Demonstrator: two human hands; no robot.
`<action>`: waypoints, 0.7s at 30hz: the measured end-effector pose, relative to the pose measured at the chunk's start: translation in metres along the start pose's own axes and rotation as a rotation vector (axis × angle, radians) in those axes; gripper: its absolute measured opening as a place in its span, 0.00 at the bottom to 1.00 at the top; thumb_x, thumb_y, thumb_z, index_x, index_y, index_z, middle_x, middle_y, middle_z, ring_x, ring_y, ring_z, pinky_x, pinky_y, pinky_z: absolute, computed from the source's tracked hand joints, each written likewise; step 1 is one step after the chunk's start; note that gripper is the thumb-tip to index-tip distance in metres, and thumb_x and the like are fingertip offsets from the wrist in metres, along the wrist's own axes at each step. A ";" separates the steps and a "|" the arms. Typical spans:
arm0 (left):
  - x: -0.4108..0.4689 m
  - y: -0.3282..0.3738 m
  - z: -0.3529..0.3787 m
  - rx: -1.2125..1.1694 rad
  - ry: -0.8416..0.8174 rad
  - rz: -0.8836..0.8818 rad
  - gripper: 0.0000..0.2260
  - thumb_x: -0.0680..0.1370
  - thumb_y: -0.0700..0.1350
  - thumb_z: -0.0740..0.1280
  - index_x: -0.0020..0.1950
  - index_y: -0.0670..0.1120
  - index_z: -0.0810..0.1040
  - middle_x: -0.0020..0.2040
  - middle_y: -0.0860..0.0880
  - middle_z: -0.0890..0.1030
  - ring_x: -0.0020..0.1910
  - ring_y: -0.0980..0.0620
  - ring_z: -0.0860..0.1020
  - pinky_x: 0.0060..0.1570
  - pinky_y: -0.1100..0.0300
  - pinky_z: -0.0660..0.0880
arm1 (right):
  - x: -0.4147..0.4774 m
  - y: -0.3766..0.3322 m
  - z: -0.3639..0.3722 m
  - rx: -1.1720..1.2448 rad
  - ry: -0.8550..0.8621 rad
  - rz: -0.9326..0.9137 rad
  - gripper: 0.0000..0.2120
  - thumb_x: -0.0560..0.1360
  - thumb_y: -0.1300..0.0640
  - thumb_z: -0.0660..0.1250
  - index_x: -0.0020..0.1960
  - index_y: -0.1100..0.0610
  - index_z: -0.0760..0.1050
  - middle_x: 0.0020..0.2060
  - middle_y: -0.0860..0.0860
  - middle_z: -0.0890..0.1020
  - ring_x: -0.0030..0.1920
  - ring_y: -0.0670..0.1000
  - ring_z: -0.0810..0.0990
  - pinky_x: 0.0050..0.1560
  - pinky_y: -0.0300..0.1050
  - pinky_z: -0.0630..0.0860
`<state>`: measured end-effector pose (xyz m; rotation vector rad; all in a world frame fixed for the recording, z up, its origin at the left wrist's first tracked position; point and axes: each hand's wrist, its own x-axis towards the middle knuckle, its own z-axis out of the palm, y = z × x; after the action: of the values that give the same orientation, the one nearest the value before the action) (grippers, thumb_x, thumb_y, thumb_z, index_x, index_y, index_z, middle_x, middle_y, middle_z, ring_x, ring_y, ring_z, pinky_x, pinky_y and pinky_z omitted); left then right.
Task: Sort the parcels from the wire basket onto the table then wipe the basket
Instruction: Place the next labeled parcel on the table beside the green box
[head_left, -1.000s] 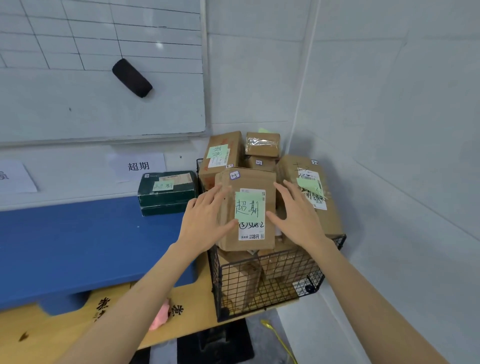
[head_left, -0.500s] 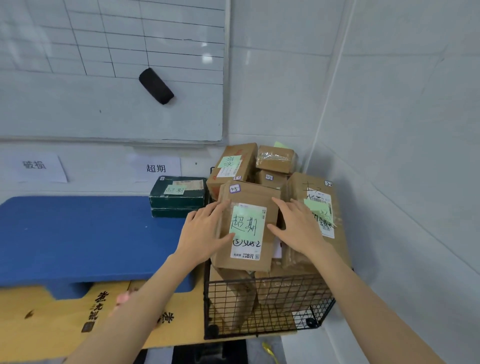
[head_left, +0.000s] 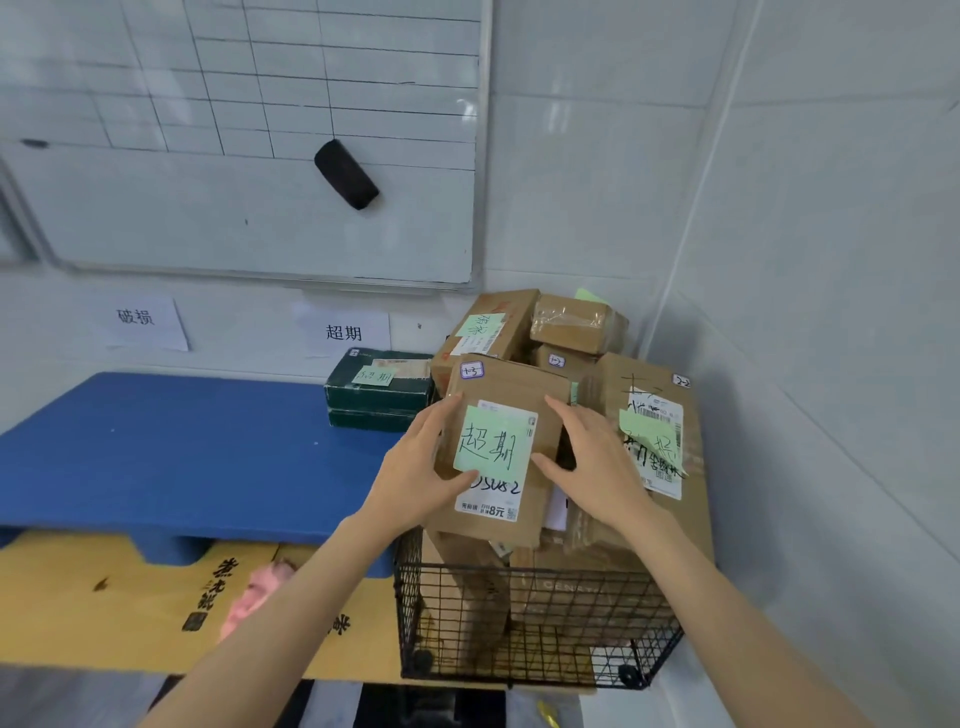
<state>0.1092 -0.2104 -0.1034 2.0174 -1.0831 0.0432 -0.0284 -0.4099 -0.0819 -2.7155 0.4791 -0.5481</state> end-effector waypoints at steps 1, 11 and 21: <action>0.000 0.003 -0.001 -0.026 0.019 0.005 0.39 0.72 0.51 0.75 0.78 0.59 0.57 0.75 0.60 0.65 0.66 0.65 0.67 0.60 0.54 0.75 | 0.000 0.000 -0.002 0.032 0.012 -0.001 0.37 0.78 0.43 0.67 0.80 0.48 0.53 0.75 0.51 0.64 0.74 0.52 0.62 0.72 0.50 0.61; 0.020 0.041 -0.031 -0.178 0.159 0.063 0.41 0.71 0.51 0.77 0.77 0.62 0.57 0.70 0.60 0.70 0.65 0.59 0.71 0.60 0.52 0.77 | 0.012 -0.028 -0.041 0.321 0.188 -0.077 0.43 0.75 0.47 0.72 0.79 0.37 0.46 0.79 0.45 0.52 0.77 0.49 0.57 0.74 0.57 0.59; 0.029 0.065 -0.074 -0.152 0.181 0.101 0.41 0.72 0.51 0.76 0.75 0.69 0.54 0.69 0.63 0.71 0.62 0.61 0.73 0.54 0.61 0.75 | 0.028 -0.045 -0.068 0.520 0.331 -0.140 0.40 0.71 0.55 0.77 0.75 0.39 0.60 0.73 0.41 0.64 0.71 0.44 0.66 0.66 0.57 0.75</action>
<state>0.1054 -0.1983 -0.0013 1.7858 -1.0397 0.1864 -0.0216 -0.3971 0.0035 -2.1758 0.1852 -1.0113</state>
